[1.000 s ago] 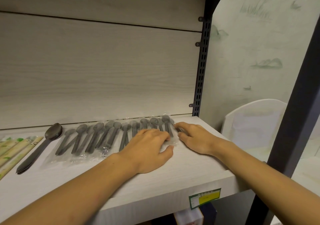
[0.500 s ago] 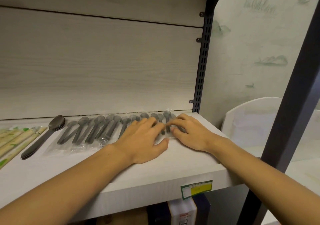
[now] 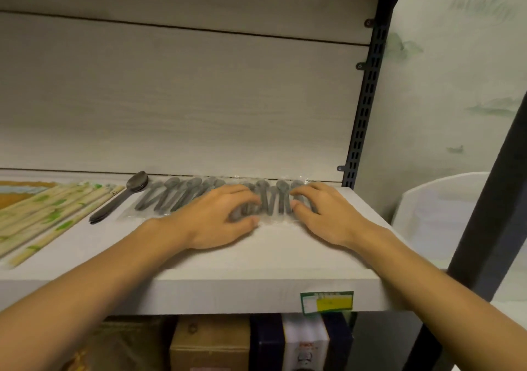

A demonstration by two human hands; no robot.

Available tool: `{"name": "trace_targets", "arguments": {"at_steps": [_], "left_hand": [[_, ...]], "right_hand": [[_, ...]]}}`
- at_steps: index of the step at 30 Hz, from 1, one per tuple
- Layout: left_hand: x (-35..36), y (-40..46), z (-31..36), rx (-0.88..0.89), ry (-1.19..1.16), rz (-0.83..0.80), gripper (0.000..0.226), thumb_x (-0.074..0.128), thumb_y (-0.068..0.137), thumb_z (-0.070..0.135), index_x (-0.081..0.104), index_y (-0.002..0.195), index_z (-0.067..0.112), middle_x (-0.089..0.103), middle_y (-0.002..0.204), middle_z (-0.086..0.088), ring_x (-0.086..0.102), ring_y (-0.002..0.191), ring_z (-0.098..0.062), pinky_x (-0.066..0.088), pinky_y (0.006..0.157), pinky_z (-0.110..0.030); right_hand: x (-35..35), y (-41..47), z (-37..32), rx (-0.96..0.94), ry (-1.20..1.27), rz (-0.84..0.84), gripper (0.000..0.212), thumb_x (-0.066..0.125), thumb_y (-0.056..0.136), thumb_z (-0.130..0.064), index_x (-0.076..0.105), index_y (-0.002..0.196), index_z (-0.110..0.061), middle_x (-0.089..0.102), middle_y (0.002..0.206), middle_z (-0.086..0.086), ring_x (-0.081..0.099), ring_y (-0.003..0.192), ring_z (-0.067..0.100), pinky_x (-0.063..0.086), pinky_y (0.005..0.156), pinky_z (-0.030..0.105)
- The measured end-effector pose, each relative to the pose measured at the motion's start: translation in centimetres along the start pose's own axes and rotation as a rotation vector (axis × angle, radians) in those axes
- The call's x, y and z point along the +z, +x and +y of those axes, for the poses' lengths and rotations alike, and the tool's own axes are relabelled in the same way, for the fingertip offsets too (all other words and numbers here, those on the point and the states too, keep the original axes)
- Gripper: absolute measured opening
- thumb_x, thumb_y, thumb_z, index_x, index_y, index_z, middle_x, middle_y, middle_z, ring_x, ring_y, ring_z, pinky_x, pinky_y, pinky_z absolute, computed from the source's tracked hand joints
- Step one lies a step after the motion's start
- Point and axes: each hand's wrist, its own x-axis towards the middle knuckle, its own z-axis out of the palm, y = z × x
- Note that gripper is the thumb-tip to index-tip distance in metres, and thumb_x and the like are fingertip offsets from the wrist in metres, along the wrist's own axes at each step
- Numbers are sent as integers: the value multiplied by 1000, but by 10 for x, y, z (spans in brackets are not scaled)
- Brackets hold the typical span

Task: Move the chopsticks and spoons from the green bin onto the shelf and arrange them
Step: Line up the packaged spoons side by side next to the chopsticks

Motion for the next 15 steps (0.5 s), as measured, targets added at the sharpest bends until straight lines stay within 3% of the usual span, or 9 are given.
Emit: {"name": "trace_targets", "arguments": {"at_steps": [7, 10, 15], "left_hand": [[-18, -46, -18, -85, 113, -124, 66, 27, 83, 69, 54, 131, 33, 47, 136, 13, 41, 126, -8, 37, 105, -33], [-17, -44, -18, -103, 136, -223, 62, 30, 91, 65, 42, 142, 32, 37, 149, 11, 31, 137, -9, 27, 113, -33], [-17, -39, -24, -106, 193, -326, 71, 21, 90, 69, 24, 150, 31, 20, 158, 11, 17, 144, -10, 16, 118, -37]], "right_hand": [[-7, -1, -20, -122, -42, -145, 40, 42, 98, -46, 53, 133, -30, 48, 132, 0, 44, 122, 20, 38, 103, 37], [-6, -4, -23, -99, -83, -258, 44, 36, 97, -54, 54, 132, -34, 52, 125, -1, 46, 119, 19, 37, 104, 37], [-6, -3, -28, -28, -80, -303, 52, 33, 95, -60, 51, 136, -34, 49, 134, -4, 45, 126, 16, 34, 109, 35]]}}
